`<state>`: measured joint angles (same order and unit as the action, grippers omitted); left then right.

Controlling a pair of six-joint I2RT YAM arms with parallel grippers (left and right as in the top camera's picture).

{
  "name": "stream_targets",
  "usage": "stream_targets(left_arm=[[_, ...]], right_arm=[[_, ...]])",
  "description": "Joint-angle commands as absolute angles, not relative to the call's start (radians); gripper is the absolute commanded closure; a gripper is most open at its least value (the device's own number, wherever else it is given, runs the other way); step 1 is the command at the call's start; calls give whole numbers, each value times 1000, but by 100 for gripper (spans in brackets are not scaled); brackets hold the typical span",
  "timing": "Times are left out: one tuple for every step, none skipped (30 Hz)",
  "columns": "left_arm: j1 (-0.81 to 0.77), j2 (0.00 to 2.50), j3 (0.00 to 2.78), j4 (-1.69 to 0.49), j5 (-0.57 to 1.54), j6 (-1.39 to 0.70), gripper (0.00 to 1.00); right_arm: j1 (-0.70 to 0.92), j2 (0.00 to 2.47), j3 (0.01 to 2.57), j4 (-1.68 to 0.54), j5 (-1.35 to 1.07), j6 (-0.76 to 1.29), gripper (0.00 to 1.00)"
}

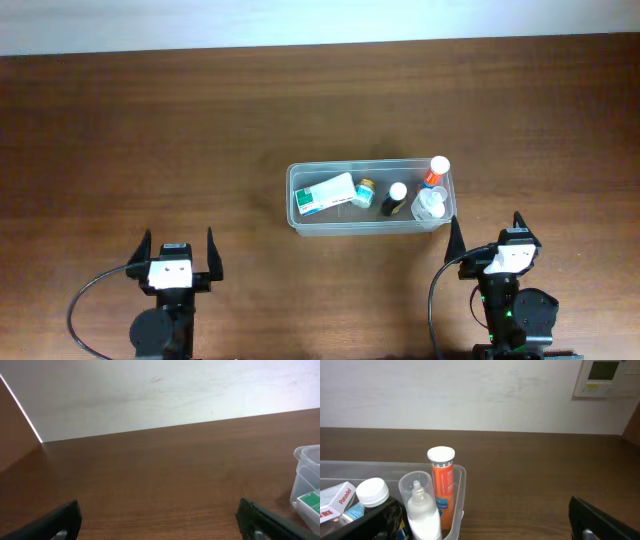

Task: Pack container

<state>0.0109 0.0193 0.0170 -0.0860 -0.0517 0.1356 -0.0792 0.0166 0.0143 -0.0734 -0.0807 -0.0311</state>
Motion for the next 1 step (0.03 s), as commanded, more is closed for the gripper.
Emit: stream_targets(left_arm=[[10,12,14,-90,-37,152,1]], right_arm=[[-72,13,9,-75,-94,-38,2]])
